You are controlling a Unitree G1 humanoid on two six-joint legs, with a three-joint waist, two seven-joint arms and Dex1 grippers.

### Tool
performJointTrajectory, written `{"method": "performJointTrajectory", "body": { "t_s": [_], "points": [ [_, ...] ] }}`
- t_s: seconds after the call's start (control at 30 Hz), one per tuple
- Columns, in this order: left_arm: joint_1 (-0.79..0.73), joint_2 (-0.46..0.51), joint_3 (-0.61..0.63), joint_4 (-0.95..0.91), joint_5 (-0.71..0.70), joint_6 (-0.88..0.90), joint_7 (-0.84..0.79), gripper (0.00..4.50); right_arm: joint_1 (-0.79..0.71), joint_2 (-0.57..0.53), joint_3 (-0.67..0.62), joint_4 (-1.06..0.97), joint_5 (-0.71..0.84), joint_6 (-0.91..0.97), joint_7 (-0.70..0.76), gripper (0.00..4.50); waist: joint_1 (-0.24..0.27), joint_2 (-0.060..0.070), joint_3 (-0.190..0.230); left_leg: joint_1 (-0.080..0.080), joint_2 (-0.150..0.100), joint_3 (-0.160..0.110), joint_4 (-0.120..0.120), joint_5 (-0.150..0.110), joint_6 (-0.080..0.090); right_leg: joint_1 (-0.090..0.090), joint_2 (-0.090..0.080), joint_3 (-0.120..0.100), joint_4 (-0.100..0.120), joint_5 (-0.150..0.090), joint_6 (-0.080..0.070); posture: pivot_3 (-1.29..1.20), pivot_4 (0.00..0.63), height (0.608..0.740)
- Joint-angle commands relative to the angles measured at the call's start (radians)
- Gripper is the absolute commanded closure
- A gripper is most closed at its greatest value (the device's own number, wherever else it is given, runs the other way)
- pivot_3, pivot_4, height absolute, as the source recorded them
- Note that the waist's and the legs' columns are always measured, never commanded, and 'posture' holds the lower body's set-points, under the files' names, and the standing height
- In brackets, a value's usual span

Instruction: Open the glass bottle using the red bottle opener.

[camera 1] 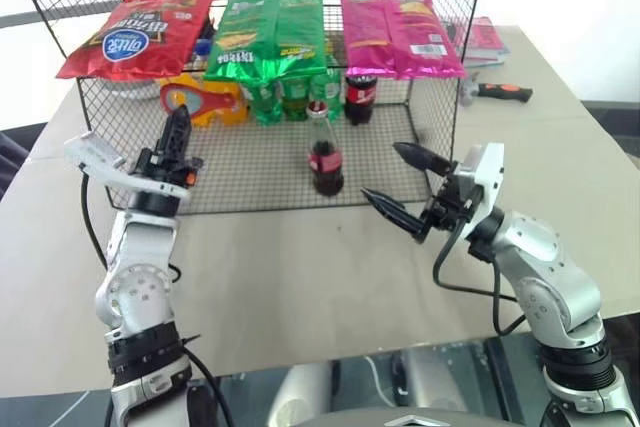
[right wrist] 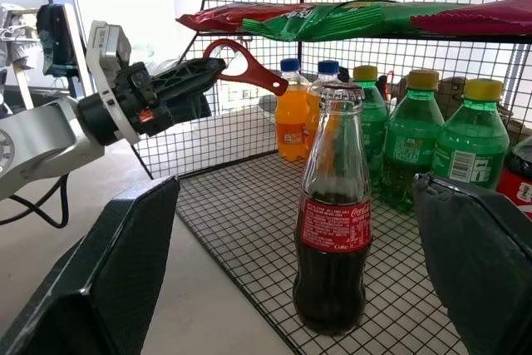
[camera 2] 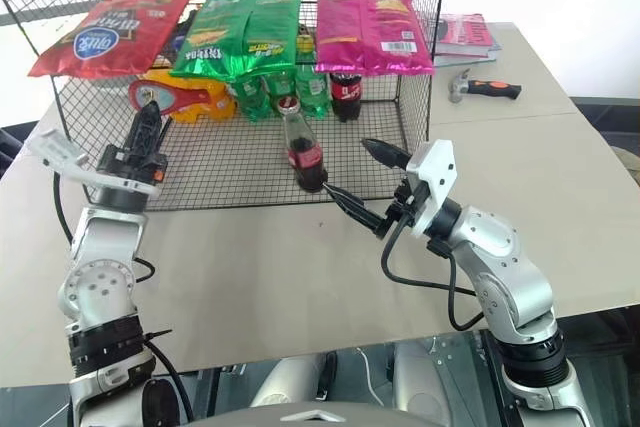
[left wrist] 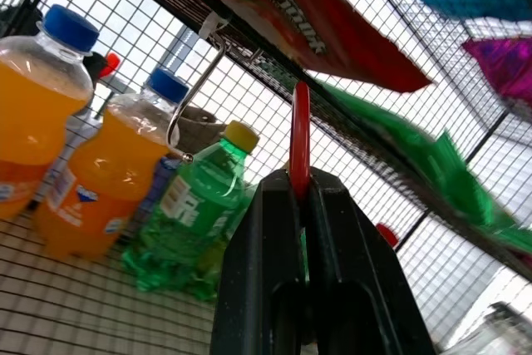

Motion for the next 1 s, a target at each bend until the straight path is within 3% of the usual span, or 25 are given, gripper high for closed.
{"method": "performJointTrajectory", "body": {
  "t_s": [0.03, 0.27, 0.53, 0.8, 1.0],
  "points": [
    [0.015, 0.005, 0.005, -0.082, -0.139, 0.076, -0.011, 4.46, -0.009, -0.002, 0.001, -0.013, -0.015, -0.015, -0.007, 0.00, -0.001, 0.000, 0.000, 0.000, 0.000, 0.000, 0.000, 0.000, 0.000, 0.000, 0.000, 0.000, 0.000, 0.000, 0.000, 0.00, 0.150, 0.740],
    [0.118, 0.091, -0.016, -0.148, -0.359, 0.272, -0.089, 4.46, -0.036, -0.047, -0.009, -0.038, 0.038, 0.131, -0.017, 0.00, -0.011, 0.000, 0.000, 0.000, 0.000, 0.000, 0.000, 0.000, 0.000, 0.000, 0.000, 0.001, 0.000, 0.000, 0.000, 0.00, 0.150, 0.740],
    [0.183, 0.273, 0.082, -0.120, -0.500, 0.383, -0.178, 4.46, -0.051, -0.153, -0.039, -0.064, 0.181, 0.327, 0.021, 0.00, -0.008, 0.000, 0.000, 0.001, 0.001, 0.000, 0.000, 0.000, 0.001, 0.000, 0.001, 0.000, 0.000, 0.000, -0.001, 0.00, 0.150, 0.740],
    [0.216, 0.361, -0.014, -0.158, -0.541, 0.527, -0.284, 4.46, -0.133, -0.189, -0.061, -0.053, 0.390, 0.591, -0.017, 0.00, -0.009, 0.001, 0.000, 0.001, 0.001, 0.001, 0.000, -0.001, 0.001, 0.000, 0.001, 0.001, 0.000, 0.000, 0.000, 0.00, 0.150, 0.740],
    [0.130, 0.374, -0.170, -0.136, -0.456, 0.590, -0.366, 4.46, -0.231, -0.195, -0.028, -0.011, 0.580, 0.800, 0.003, 0.00, -0.009, 0.001, 0.001, 0.000, 0.001, 0.001, 0.000, -0.001, 0.003, 0.000, 0.001, 0.001, 0.000, 0.000, -0.001, 0.00, 0.150, 0.740]
  ]
}}
